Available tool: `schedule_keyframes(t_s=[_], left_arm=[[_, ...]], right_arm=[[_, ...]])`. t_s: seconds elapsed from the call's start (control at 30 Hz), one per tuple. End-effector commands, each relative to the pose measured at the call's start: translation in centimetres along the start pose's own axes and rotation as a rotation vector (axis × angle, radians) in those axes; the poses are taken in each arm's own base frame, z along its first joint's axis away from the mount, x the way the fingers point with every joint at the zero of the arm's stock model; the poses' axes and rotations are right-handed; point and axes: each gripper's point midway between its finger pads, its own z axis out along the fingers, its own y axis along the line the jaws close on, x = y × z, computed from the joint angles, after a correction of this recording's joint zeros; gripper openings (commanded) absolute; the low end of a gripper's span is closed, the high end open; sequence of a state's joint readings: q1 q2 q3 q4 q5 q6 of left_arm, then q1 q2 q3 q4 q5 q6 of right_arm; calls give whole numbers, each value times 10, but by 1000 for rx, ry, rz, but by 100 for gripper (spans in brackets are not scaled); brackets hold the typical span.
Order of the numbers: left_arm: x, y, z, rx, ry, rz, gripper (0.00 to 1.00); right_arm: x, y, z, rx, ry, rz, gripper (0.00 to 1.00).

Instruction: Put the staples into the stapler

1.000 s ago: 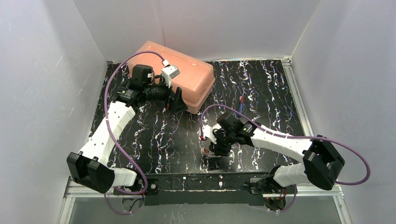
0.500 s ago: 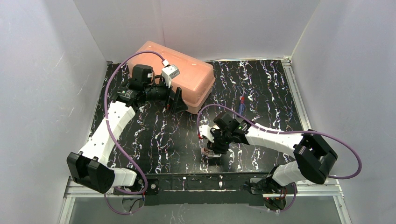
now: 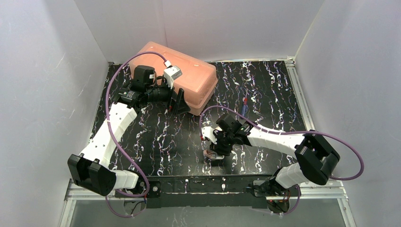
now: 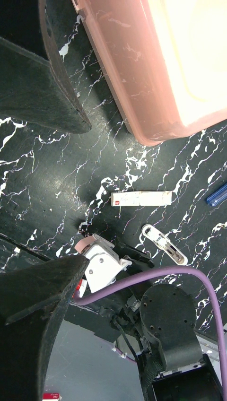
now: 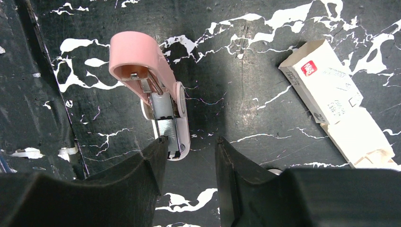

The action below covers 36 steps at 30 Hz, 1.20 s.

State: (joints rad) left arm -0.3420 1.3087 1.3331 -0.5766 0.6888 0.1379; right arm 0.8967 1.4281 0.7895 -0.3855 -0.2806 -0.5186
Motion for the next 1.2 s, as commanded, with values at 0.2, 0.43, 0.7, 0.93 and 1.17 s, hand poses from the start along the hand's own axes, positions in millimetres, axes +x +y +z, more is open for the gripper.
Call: schedule_keyframes(t_s=[0.2,0.43,0.7,0.93,1.17], left_arm=[[-5,-6,-9,5,-26,27,99],[-5,-5,-11,-8,-28,39,99],[7,8,-9,-65,-8,53,98],[17,14,-10,-92,-5,90,99],[28,14,-12,-99,4,109,99]], right_arm=[[-13,-9,-6,29,-30,-13,48],[-24,-4,-17,-8,-96,-26,49],[-19,14,-21,-88,-134,-85,55],[0,14,-8,-104,-69,-93,55],[6,13,2,-111,-43,-84,55]])
